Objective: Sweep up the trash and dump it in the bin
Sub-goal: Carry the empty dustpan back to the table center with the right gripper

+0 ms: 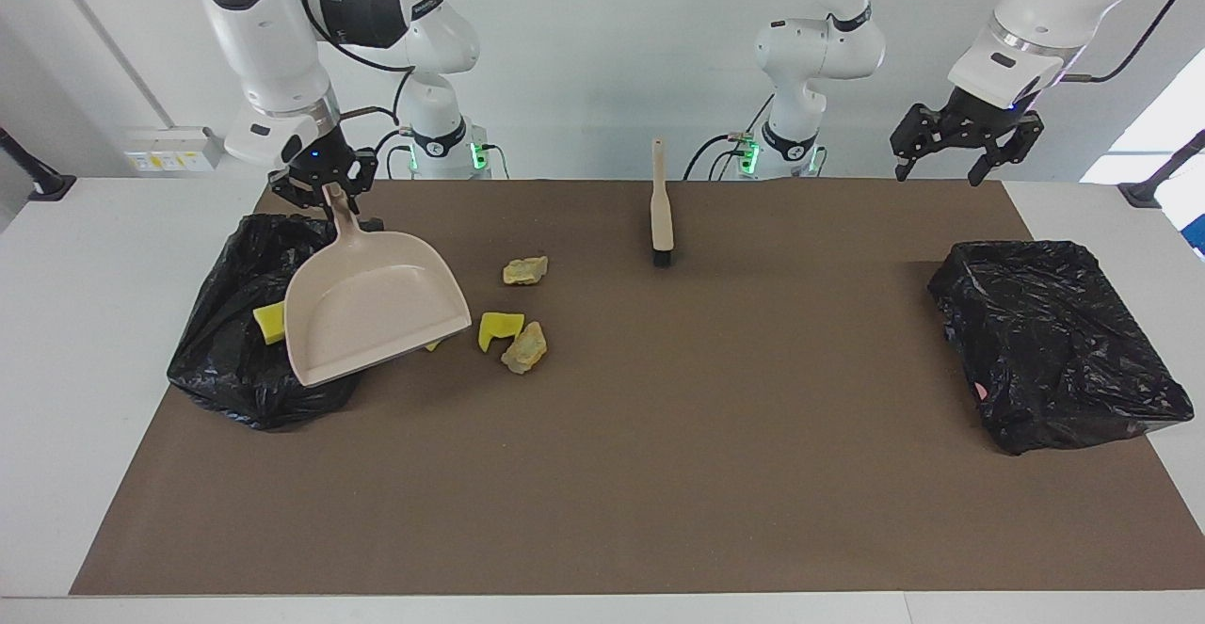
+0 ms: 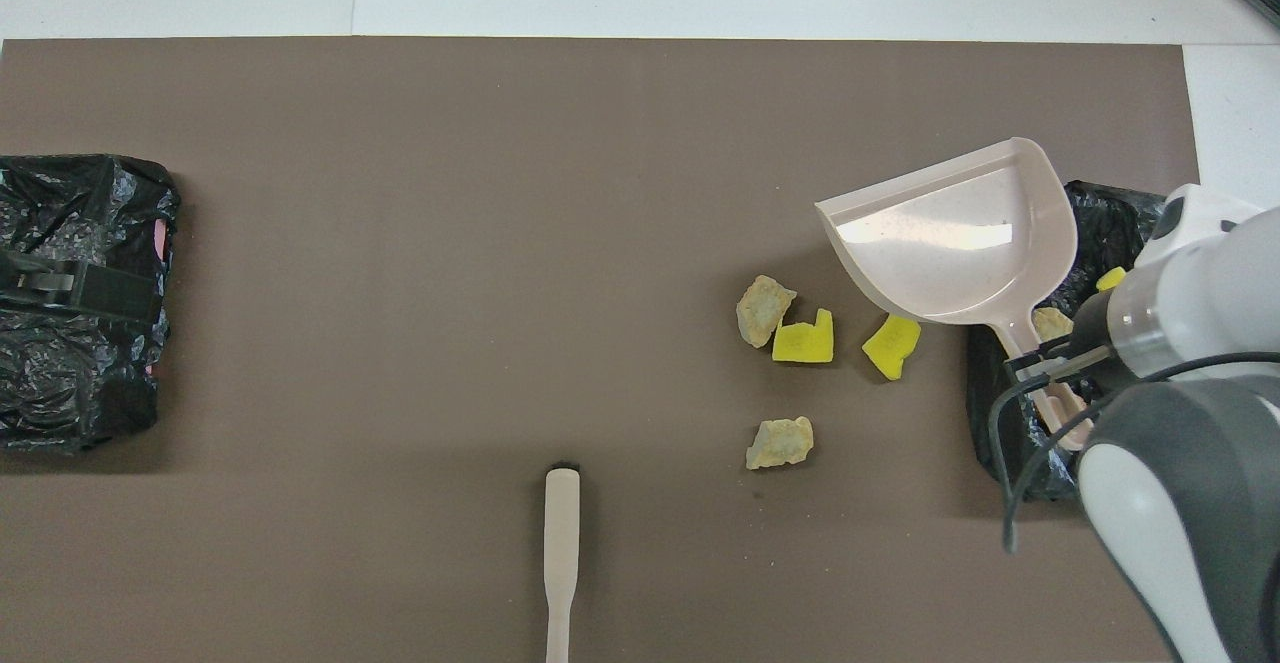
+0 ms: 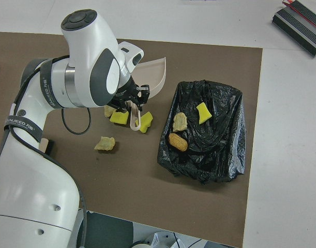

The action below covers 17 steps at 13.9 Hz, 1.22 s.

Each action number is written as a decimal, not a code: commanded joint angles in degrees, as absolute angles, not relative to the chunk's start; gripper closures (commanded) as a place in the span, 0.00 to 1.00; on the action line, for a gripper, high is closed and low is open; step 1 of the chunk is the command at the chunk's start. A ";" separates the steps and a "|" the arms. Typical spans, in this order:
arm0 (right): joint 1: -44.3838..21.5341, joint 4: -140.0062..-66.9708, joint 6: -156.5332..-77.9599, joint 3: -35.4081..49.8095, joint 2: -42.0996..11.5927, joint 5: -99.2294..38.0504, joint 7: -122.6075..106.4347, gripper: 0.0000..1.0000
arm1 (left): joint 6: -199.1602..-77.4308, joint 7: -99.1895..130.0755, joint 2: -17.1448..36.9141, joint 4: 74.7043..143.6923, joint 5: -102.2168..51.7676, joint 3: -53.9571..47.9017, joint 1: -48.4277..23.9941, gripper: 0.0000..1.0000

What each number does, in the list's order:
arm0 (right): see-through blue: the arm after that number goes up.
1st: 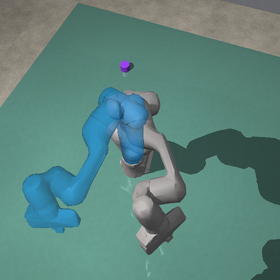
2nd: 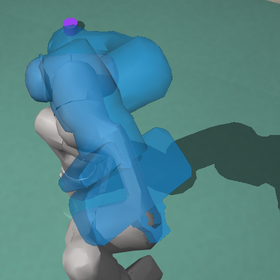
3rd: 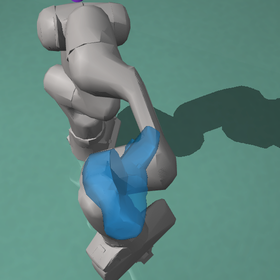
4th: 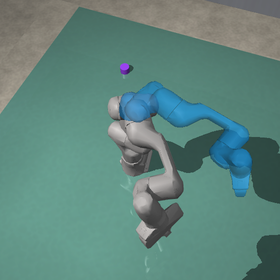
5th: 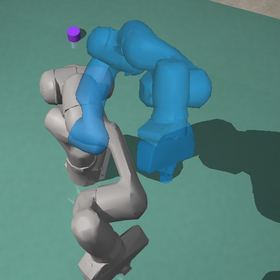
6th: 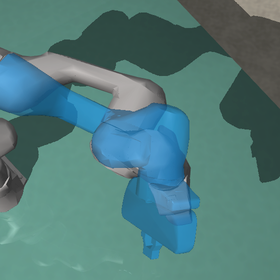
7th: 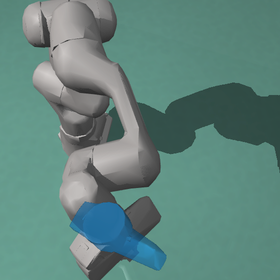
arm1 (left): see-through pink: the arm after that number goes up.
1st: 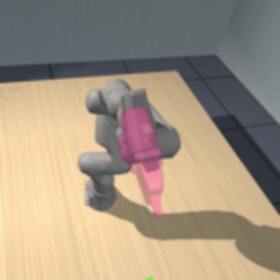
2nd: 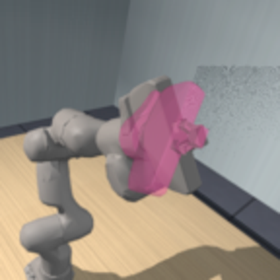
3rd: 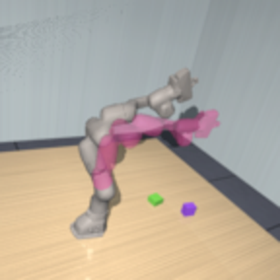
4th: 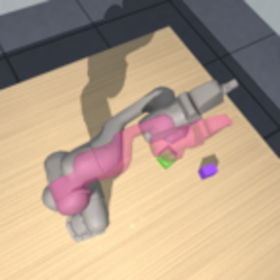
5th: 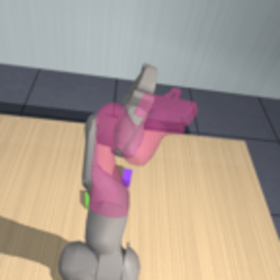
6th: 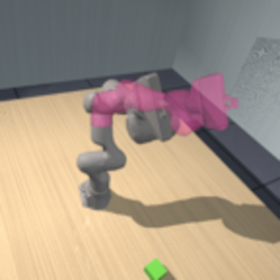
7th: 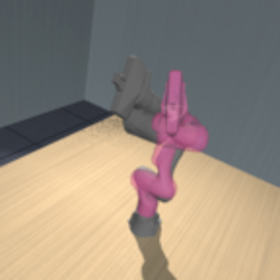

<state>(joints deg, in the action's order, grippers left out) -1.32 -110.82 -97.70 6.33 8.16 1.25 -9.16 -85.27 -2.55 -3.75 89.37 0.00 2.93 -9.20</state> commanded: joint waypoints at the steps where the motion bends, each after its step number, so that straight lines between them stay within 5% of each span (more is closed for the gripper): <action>1: -7.71 -109.34 -96.85 6.15 6.07 -0.35 1.80 1.00 | -83.85 -2.72 -3.87 88.59 -0.53 2.72 -8.35 0.00; 10: -26.17 -96.09 -97.21 6.15 -6.22 -4.48 33.37 1.00 | -84.02 -2.72 -3.87 88.59 -0.35 2.72 -7.82 0.00; 17: -33.83 -82.80 -101.33 6.15 -18.62 -3.34 42.54 1.00 | -84.02 -2.72 -3.87 88.59 -0.35 2.81 -7.74 0.00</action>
<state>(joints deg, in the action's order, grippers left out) -32.56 -87.98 -100.42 6.47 -14.23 -3.42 40.47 -85.12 -2.55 -3.77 89.37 0.00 2.98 -8.49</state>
